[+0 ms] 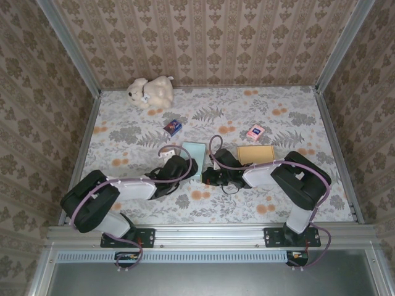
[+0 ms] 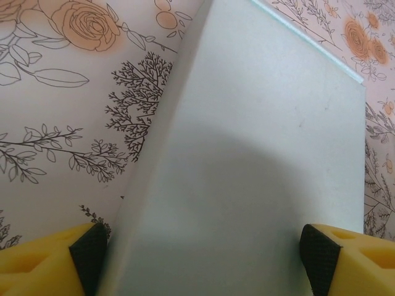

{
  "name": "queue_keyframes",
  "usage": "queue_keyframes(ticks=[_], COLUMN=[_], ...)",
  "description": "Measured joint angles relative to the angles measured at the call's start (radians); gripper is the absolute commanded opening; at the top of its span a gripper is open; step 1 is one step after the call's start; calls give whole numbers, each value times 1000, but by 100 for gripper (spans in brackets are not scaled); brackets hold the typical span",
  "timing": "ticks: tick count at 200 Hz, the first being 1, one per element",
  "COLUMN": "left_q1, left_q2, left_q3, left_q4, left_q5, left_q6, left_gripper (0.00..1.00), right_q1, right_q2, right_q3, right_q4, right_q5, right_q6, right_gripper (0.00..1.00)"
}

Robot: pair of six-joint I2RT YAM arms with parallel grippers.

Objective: Fold the paper box

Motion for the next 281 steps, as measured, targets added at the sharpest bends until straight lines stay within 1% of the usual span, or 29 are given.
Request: queue_keyframes(ticks=[24,58,79,91,110,125,157,183,210,232,253,281], left_q1=[3,41,90,137,208,242,257,257,256,264,268,274], left_q2=[-4,-55,-96,-106,-108,-106,-39,42,151,188,211,238], left_q3=[1,1,13,22,27,34,104,159,207,242,267,311], left_q4=[-8,-79,-142,-159,-172,-182,-174,-145,-110,-95,-87,-113], left_q5=[-2,57,92,113,143,159,212,244,278,283,279,277], left_q6=[0,8,48,76,111,139,192,212,219,218,220,243], left_gripper=[84,94,95,96,96,95,95,94,92,91,91,91], right_q1=[0,20,23,14,-23,-58,-113,-133,-131,-123,-101,-42], right_q2=[-5,-18,-21,-24,-27,-28,-9,75,157,171,163,140], right_q3=[0,-2,-2,-3,-7,-6,61,168,249,247,204,150], right_q4=[-6,-13,-21,-29,-34,-40,-111,-127,-111,-63,19,100], right_q5=[6,45,48,42,20,12,12,13,-6,-11,38,203], right_q6=[-3,-40,-77,-93,-112,-123,-149,-154,-138,-88,-18,34], right_gripper=[0,0,0,0,0,0,0,0,0,0,0,0])
